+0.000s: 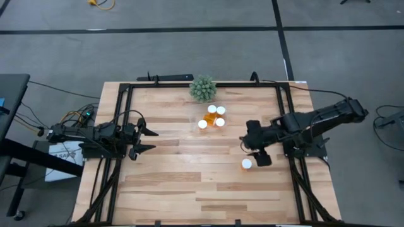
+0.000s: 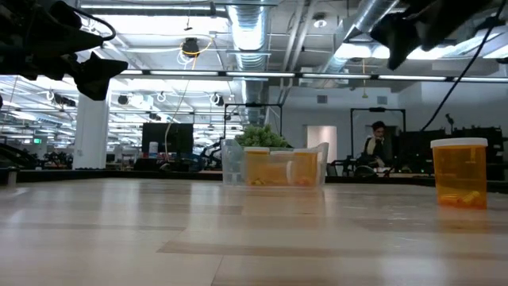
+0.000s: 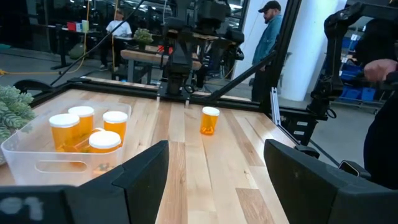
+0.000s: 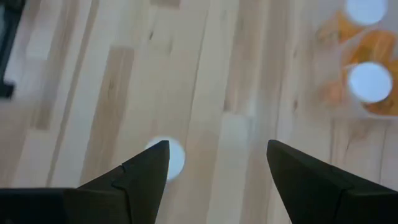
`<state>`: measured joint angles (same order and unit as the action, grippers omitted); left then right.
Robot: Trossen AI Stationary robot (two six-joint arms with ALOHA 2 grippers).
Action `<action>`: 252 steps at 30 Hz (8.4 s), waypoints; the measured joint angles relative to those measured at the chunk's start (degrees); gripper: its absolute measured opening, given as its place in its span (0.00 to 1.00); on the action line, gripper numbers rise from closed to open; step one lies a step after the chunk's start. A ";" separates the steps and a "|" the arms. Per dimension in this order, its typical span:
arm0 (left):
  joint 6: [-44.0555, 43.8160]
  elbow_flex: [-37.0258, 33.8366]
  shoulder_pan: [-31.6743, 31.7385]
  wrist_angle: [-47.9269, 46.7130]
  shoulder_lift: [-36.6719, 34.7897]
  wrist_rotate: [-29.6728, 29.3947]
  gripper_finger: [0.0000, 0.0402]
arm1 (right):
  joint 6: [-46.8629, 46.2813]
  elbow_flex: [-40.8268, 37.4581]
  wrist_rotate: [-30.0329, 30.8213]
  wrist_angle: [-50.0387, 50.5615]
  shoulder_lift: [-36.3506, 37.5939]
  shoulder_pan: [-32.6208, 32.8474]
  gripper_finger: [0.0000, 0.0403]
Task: Pick and place pill bottles into a basket
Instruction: Put the orange pill bottle into the transparent bin, then return to Home Position
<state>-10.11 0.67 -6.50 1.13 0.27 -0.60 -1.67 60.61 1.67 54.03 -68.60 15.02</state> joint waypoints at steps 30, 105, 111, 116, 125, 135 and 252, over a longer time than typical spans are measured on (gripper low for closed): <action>0.00 0.00 0.00 0.01 0.00 0.00 0.63 | -14.43 -23.20 4.41 -22.85 -0.23 13.86 0.66; 0.00 0.00 0.00 0.00 -0.01 0.00 0.63 | -0.26 12.31 -3.18 -48.03 -32.19 -27.71 0.47; 0.00 0.00 0.00 0.00 -0.02 0.00 0.63 | -0.24 12.27 -3.35 -46.28 -35.72 -27.71 0.47; 0.00 0.00 0.00 0.01 0.00 0.00 0.63 | -0.26 12.25 -3.46 -45.79 -38.10 -28.32 0.46; 0.00 0.00 0.00 0.00 -0.02 0.00 0.63 | -0.39 12.42 -4.85 -45.74 -41.79 -29.86 0.47; 0.00 0.00 0.00 0.00 0.00 0.00 0.63 | 0.18 15.13 -6.35 -46.05 -42.53 -30.27 0.58; 0.00 0.00 0.00 0.00 0.20 0.00 0.63 | -11.57 -44.64 2.94 -59.34 68.48 12.86 0.46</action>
<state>-10.11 0.67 -6.50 1.13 0.47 -0.60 -13.25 15.98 4.61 -5.31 -0.12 27.88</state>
